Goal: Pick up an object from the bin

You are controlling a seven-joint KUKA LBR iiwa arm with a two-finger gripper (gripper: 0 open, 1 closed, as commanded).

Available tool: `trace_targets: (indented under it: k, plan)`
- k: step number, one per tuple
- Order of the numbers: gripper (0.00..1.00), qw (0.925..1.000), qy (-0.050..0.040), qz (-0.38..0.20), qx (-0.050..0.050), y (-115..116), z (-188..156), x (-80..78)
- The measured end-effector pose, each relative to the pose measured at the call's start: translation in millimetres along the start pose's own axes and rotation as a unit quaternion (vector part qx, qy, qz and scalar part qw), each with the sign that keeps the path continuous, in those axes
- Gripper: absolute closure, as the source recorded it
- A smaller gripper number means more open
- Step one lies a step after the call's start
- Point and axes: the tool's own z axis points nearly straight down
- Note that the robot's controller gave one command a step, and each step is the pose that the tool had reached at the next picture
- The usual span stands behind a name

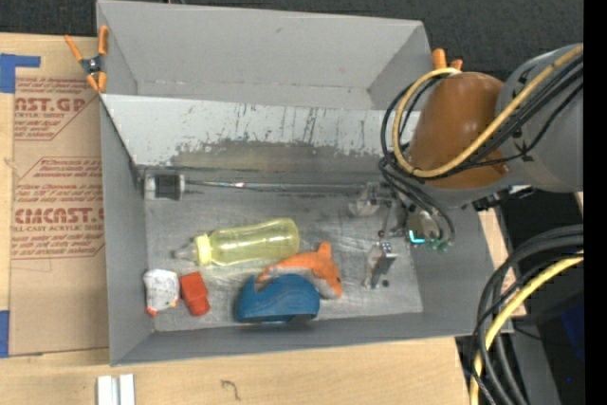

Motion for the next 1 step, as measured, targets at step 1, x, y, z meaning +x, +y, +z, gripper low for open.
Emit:
trace_targets:
  k: [1]
  plan:
    - [0.0, 1.0, -0.0036, 0.0, 0.0, 0.0, -3.5, -2.0]
